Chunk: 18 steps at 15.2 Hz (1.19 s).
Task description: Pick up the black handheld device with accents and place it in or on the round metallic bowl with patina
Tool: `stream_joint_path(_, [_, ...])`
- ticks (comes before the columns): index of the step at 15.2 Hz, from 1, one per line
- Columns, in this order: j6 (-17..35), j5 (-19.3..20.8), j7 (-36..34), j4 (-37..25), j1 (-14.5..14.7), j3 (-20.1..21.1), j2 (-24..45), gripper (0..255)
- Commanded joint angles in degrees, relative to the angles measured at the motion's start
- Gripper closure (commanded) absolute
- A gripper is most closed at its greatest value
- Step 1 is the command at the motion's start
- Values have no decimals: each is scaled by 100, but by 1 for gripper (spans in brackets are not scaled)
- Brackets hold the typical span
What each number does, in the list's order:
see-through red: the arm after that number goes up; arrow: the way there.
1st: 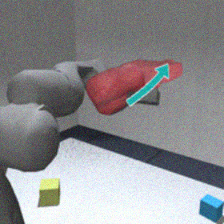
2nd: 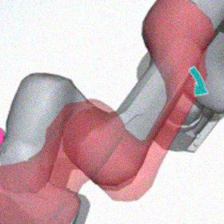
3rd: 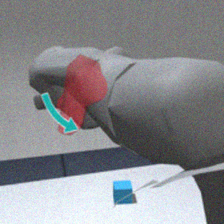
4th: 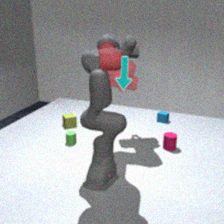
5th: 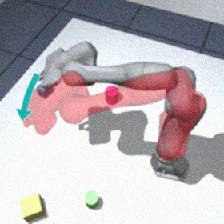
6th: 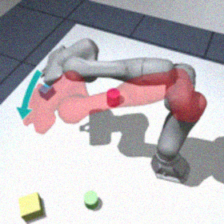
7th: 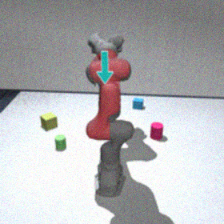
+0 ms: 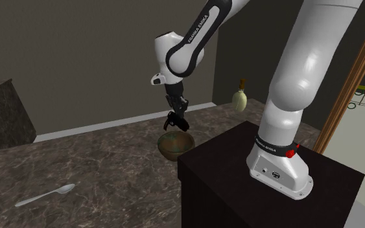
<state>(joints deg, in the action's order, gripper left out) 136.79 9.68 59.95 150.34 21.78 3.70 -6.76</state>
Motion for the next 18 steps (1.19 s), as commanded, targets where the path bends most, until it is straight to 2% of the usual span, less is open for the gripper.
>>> stream_joint_path(1, [173,45,-46,42,-11,1,130,255])
stream_joint_path(13, [1242,495,-456,95,-62,-47,1174,255])
stream_joint_path(18, [1242,495,-456,95,-60,-49,1174,255])
